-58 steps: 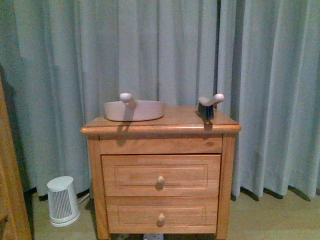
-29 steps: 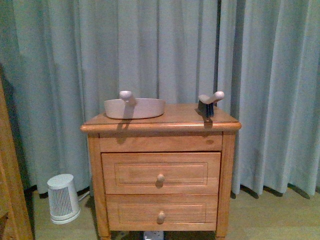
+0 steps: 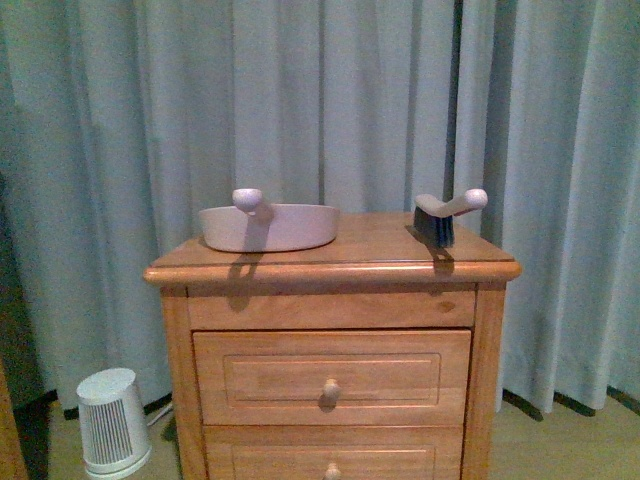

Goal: Clean up trash

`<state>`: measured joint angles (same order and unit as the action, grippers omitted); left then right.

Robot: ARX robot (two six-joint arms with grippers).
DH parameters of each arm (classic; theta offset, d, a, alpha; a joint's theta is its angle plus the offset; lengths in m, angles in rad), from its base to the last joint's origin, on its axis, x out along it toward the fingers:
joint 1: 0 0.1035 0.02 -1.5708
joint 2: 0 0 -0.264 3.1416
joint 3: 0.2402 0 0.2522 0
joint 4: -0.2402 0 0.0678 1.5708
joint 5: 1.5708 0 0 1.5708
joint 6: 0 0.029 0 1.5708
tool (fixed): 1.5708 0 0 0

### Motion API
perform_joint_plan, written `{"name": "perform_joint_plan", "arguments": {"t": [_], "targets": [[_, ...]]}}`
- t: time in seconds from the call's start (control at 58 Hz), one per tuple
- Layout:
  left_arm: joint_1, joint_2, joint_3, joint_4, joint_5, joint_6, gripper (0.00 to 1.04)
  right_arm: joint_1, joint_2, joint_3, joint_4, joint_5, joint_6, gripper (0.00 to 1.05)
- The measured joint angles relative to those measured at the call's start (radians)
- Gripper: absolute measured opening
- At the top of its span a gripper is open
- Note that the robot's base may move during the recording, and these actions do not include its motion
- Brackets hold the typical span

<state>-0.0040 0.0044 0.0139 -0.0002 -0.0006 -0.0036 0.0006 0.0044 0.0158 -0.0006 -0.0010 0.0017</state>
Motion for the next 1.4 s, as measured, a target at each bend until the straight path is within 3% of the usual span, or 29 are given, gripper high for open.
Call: {"name": "perform_joint_plan", "arguments": {"t": [1.259,1.31,1.397], "targets": [[0.002,0.003,0.001,-0.003,0.008,-0.008,0.97,0.000,0.000,0.000,0.000,0.000,0.000,0.97],[0.010,0.089,0.045,-0.109,0.080,-0.098,0.97,0.000,0.000,0.000,0.000,0.000,0.000,0.97],[-0.016,0.410,0.150,-0.011,0.076,-0.145,0.97,0.000,0.000,0.000,0.000,0.000,0.000,0.97]]}}
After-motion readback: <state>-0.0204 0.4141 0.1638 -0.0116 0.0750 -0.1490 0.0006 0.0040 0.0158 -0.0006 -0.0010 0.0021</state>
